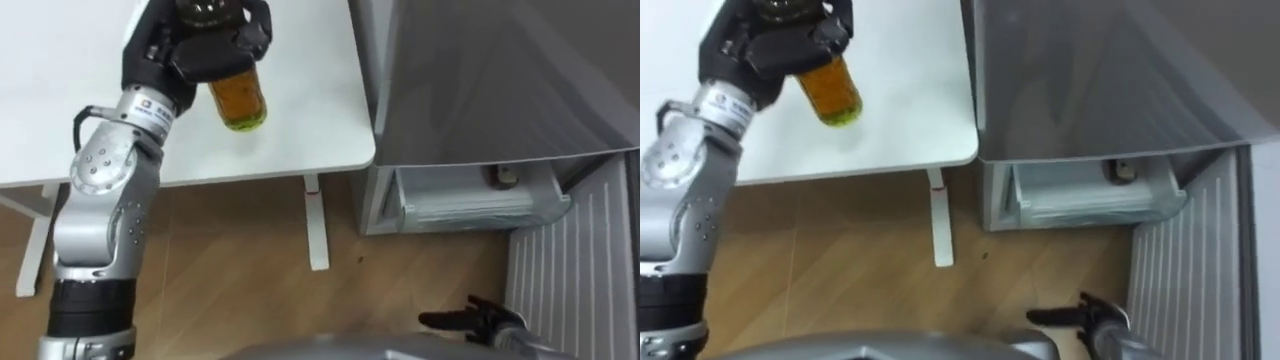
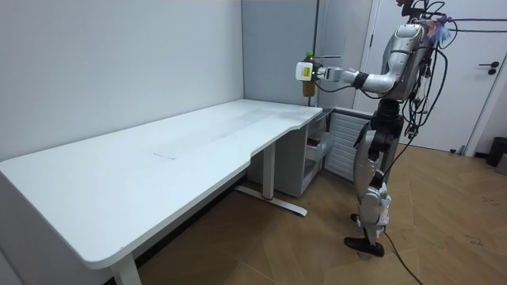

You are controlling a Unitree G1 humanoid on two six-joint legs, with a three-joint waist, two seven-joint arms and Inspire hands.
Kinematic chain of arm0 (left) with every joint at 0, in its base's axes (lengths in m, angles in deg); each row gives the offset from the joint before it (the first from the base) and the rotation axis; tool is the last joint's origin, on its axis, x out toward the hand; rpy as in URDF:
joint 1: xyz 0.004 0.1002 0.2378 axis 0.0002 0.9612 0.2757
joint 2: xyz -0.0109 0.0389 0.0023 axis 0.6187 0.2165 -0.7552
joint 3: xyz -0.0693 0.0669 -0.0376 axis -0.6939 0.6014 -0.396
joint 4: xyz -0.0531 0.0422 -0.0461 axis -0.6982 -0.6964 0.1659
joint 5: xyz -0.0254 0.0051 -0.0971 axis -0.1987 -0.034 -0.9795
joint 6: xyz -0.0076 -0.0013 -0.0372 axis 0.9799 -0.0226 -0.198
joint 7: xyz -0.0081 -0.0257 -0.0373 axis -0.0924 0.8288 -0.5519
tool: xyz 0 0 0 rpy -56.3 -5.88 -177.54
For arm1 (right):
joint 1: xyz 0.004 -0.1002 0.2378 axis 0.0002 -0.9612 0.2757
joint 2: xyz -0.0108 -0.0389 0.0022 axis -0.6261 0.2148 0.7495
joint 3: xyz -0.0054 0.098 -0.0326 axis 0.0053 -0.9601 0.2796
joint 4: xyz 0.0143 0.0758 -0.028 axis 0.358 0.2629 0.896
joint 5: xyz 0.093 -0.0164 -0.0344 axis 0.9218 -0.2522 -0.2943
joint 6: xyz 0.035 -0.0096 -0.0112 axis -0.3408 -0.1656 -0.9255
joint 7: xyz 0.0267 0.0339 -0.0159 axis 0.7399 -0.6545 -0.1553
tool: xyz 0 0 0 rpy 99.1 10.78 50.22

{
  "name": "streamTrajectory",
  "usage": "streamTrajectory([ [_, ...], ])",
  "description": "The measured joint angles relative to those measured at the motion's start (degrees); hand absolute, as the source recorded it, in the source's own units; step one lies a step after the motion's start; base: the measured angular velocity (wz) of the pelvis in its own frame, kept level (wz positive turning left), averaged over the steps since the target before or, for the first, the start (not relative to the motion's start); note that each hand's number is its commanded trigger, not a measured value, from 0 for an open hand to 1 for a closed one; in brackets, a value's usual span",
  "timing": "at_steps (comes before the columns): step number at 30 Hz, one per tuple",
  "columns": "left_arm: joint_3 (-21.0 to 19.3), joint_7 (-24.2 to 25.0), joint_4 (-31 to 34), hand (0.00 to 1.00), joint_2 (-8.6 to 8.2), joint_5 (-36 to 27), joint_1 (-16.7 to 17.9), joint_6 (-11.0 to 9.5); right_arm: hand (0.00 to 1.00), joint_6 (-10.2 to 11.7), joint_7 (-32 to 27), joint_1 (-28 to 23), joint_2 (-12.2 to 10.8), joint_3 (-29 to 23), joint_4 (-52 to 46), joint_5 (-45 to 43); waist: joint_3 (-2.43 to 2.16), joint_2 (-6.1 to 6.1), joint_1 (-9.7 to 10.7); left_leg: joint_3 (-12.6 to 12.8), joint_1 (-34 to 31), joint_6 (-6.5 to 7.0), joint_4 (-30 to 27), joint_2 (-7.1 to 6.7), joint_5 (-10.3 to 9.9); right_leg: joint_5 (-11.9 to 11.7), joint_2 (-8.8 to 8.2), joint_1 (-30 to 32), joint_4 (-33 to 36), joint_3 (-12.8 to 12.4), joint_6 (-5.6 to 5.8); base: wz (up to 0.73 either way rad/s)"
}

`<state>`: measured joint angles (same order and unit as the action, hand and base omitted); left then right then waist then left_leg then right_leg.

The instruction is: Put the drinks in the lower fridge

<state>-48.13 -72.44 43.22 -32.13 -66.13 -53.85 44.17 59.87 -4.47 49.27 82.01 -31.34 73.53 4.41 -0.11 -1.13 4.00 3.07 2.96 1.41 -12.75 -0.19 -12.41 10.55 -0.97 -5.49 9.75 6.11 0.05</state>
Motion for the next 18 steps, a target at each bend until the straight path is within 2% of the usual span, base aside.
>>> streamTrajectory([
  [1, 0.1, -0.1, 0.0, 1.00, -0.13, 0.0, 0.1, 0.0, 0.00, 0.8, 0.2, 0.5, -0.3, 0.5, -0.3, 0.0, 0.00, 0.00, 0.1, -0.1, -0.1, -0.03, 0.0, 0.01, 0.0, 0.0, 0.00, 0.0, 0.0, 0.4, 0.00, 0.13],
  [4, 1.0, -0.1, 0.0, 1.00, -0.14, 0.3, 0.7, -0.1, 0.00, 0.8, 1.3, 0.3, -0.1, 3.3, -4.0, -1.6, 0.05, -0.28, -1.5, -0.1, -0.2, -0.04, 0.0, 0.06, 0.0, 0.0, 0.00, 0.0, 0.0, 0.6, -0.01, 0.02],
  [7, 1.7, 1.1, 0.0, 1.00, -0.15, 0.3, 3.4, -0.5, 0.00, 0.9, 2.3, -0.3, -0.4, 5.8, -9.0, -4.2, 0.03, -0.36, -1.5, 0.0, 0.1, -0.04, 0.0, 0.01, 0.0, 0.0, -0.07, -0.2, 0.0, 0.6, -0.01, 0.00],
  [10, 2.8, 1.7, 0.0, 1.00, -0.14, 0.3, 5.5, -0.5, 0.00, 0.8, 3.9, -0.3, -0.5, 6.7, -12.3, -6.5, 0.14, -0.19, -1.9, 0.0, -0.1, -0.04, 0.0, -0.10, 0.0, 0.0, -0.15, -0.1, 0.0, 0.4, -0.01, 0.00],
  [14, 3.5, 2.3, 0.0, 1.00, -0.18, -1.6, 6.5, -0.6, 0.00, 0.8, 5.6, -1.4, -0.4, 8.3, -18.2, -7.1, 0.52, 0.42, -2.8, -0.3, -0.6, -0.03, -0.1, -0.15, 0.0, 0.0, -0.22, 0.4, 0.1, 0.6, -0.01, 0.00],
  [18, 4.6, 2.6, 0.0, 1.00, -0.49, -3.4, 7.6, -0.6, 0.00, 0.8, 7.8, -1.6, -0.4, 10.5, -23.2, -8.2, 0.54, 0.49, -2.8, -0.2, -0.8, -0.02, -0.2, -0.19, 0.0, 0.0, -0.26, 0.5, 0.2, 0.6, -0.01, 0.01],
])
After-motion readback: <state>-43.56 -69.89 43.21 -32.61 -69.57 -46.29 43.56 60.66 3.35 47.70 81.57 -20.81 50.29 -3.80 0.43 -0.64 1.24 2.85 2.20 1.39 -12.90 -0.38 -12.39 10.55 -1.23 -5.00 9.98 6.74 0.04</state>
